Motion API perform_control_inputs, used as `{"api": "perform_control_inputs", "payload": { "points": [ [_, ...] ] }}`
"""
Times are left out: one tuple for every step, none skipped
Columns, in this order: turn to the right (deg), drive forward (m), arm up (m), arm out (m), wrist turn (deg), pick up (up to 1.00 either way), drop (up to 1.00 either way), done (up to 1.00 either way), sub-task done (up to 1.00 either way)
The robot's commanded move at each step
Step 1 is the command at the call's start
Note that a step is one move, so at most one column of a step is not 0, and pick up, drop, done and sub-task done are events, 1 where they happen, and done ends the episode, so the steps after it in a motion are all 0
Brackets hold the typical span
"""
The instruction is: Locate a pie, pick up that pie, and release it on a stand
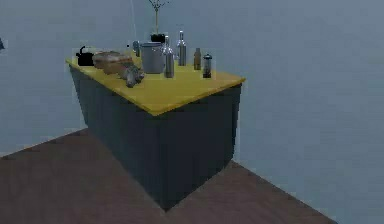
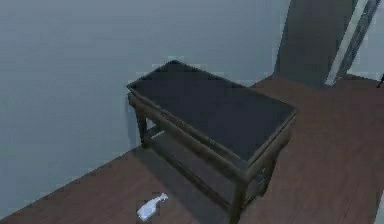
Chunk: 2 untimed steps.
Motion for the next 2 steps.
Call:
{"api": "perform_control_inputs", "payload": {
  "points": [
    [-30.0, 0.00, 0.00, 0.00, 0.0, 0.00, 0.00, 0.00, 0.00],
    [0.0, 0.85, 0.00, 0.00, 0.0, 0.00, 0.00, 0.00, 0.00]
  ]
}}
